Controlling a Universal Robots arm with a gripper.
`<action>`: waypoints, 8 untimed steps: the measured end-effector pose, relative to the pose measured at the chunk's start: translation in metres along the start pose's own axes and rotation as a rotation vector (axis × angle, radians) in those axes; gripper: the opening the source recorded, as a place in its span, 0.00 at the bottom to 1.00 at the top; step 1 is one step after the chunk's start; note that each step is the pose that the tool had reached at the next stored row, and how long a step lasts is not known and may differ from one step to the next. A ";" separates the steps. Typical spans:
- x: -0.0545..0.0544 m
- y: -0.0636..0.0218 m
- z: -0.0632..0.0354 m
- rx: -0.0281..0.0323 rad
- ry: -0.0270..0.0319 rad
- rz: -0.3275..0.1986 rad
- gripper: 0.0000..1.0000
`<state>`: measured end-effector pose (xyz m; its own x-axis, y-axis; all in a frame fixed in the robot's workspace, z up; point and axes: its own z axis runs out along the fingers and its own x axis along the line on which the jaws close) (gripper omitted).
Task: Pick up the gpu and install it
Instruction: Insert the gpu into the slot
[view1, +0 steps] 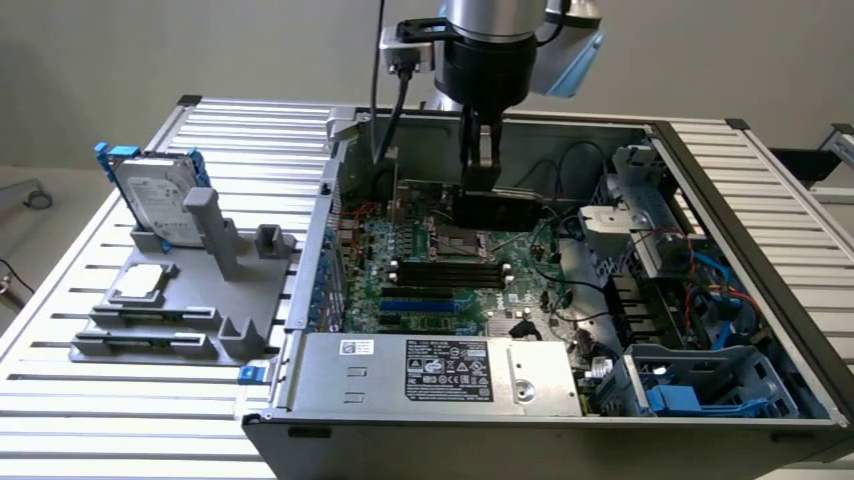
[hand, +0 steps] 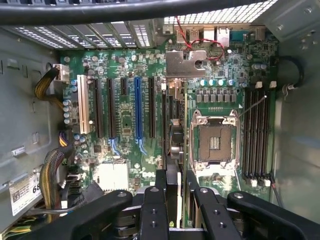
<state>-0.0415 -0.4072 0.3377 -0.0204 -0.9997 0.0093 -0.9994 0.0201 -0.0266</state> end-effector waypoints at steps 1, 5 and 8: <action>0.001 0.0004 0.0004 0.0001 -0.0001 -0.003 0.26; 0.004 0.0026 0.0023 0.0001 -0.0004 -0.011 0.26; 0.007 0.0060 0.0036 0.0000 -0.0004 -0.014 0.26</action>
<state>-0.0476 -0.4138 0.3341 -0.0062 -0.9999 0.0093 -0.9996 0.0059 -0.0265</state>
